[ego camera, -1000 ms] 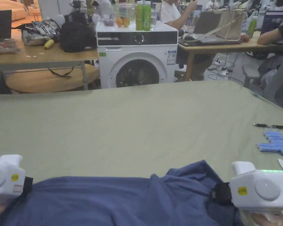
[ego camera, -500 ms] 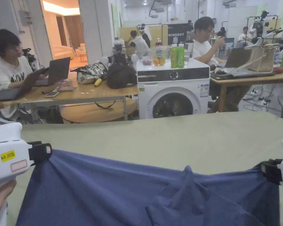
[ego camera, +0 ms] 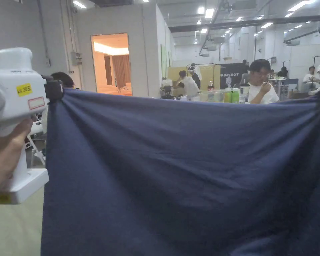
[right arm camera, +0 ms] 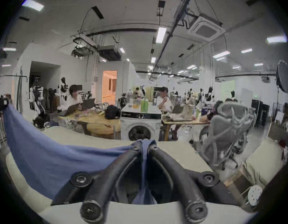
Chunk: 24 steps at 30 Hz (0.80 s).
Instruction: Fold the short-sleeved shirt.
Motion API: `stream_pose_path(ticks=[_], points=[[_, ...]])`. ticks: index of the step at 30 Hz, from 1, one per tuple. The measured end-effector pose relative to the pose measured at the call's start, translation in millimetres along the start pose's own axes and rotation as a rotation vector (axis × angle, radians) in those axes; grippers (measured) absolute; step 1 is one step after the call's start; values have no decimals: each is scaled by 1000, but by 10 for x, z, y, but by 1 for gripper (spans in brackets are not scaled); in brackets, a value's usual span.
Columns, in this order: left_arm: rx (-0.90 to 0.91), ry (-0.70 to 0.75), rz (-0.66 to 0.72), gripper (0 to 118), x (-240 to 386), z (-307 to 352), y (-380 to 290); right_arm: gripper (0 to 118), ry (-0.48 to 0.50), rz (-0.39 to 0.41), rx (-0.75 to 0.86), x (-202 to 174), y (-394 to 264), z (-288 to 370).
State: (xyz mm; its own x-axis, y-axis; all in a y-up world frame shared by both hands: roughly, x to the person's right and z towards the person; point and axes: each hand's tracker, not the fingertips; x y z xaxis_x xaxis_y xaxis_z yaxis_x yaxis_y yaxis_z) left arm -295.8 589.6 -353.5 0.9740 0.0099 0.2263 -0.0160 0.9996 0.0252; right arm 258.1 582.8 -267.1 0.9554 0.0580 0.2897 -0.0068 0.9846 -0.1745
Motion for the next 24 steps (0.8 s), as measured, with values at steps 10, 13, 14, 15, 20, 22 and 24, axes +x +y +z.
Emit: stream_pose_path(ticks=[10,13,14,15,20,22,24], points=[[21,134,-32,0,-128,-844,570,1,-66,67,107,-456,1117,-655],[5,157,-50,0,-148,-1033,616,1,-80,64,114,-450,1424,-1006],[2,158,-57,0,-154,-1099,598,1,-74,51,120,-462,1483,-1073],[-1,160,-59,0,-168,-1161,587,1,-76,51,120,-470,1527,-1101],[-33,179,-40,0,-211,-1419,458,1,-75,53,121,-633,1503,-1231],[-48,181,-39,0,-230,-1484,353,1,-68,45,116,-643,1434,-1301],[-66,177,-45,0,-228,-1502,224,1,-55,52,103,-664,1350,-1378]])
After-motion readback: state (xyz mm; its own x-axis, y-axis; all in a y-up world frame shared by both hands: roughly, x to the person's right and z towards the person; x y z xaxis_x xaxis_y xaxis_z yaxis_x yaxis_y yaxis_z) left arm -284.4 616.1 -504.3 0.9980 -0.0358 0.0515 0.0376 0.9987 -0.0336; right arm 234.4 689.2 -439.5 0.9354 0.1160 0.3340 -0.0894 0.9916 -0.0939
